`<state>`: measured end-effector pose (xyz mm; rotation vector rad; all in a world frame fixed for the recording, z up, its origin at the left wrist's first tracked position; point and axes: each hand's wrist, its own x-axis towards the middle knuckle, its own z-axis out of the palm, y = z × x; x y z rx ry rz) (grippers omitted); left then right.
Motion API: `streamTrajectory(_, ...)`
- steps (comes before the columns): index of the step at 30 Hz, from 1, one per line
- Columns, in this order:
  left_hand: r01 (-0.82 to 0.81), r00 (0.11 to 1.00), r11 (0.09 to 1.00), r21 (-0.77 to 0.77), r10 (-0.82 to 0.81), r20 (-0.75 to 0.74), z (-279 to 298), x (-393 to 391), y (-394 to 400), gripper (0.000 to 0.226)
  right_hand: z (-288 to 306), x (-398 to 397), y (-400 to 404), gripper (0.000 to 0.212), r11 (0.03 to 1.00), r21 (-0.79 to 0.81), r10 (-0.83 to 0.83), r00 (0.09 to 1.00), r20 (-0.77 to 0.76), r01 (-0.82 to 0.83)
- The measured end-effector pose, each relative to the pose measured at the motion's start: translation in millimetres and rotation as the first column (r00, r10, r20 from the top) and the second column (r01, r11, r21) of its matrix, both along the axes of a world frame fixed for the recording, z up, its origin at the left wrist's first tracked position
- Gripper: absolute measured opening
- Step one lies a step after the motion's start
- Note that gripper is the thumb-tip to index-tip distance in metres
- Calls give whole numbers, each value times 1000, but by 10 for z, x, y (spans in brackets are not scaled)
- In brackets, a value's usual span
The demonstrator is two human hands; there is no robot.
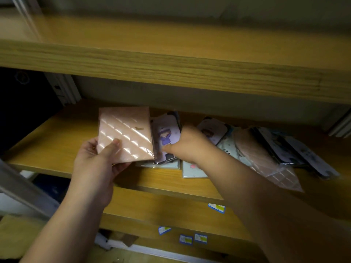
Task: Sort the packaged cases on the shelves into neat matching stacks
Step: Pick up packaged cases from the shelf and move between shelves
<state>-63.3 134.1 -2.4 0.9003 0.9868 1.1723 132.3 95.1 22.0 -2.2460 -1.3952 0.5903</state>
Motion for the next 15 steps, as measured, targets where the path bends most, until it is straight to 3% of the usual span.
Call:
streamTrajectory(2,4,1000,1000,-1,-4,10,37,-6,-31,30,20,44,-44,10,995,97,-23,991,-130,36)
streamTrajectory(6,41,998,999,-6,-40,37,105,8,-124,25,64,207,-374,12,931,209,-163,852,-497,300)
streamTrajectory(11,132,991,991,24,-132,32,169,145,-401,28,99,458,-1117,6,764,357,-127,668,-733,537)
streamTrajectory(15,228,973,972,60,-229,21,219,347,-817,23,89,623,-1815,20,698,367,-141,621,-771,615)
